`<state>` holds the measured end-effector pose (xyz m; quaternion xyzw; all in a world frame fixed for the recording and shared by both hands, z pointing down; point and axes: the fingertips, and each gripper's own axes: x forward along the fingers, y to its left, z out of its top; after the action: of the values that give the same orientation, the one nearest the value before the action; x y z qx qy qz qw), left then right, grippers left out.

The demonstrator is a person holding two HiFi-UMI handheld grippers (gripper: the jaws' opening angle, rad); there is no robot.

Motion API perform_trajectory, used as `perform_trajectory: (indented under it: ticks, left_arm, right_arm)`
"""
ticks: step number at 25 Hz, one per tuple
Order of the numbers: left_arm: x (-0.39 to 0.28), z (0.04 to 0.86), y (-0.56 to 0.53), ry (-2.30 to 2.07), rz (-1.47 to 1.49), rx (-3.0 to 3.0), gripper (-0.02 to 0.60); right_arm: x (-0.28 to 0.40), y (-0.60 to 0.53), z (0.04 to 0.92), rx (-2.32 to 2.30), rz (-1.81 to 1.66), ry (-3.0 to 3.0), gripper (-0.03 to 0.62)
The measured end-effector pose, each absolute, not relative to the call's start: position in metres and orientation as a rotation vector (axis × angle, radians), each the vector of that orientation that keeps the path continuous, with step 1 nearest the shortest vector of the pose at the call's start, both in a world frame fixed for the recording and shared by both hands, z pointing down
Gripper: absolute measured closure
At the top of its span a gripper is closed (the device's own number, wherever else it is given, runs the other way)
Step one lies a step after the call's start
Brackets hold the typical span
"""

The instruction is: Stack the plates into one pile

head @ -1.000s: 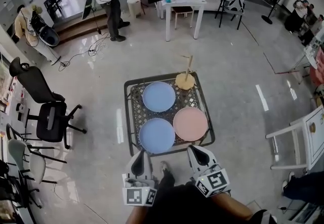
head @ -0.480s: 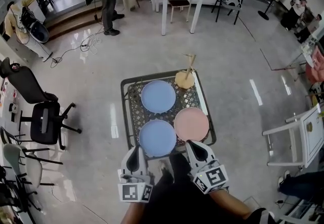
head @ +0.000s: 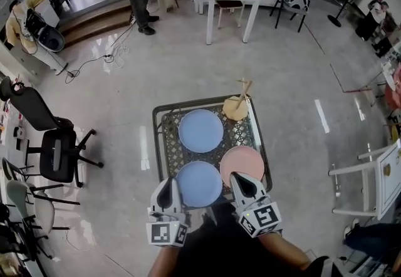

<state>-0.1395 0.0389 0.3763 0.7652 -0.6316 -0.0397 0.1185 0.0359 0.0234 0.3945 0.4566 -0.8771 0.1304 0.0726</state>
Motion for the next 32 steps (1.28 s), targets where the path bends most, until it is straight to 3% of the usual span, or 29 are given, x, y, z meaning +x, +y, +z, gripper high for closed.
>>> perform_trajectory:
  ticks: [14, 32]
  left_arm:
    - [-0.136, 0.437, -0.079, -1.799, 0.025, 2.158, 0.566]
    - [-0.142, 0.576, -0.168, -1.66, 0.25, 1.948, 0.565]
  right_arm:
    - [0.039, -0.095, 0.454, 1.316, 0.514, -2.537, 0.585]
    - [0.048, -0.203, 0.581, 1.254, 0.715, -2.285, 0.583]
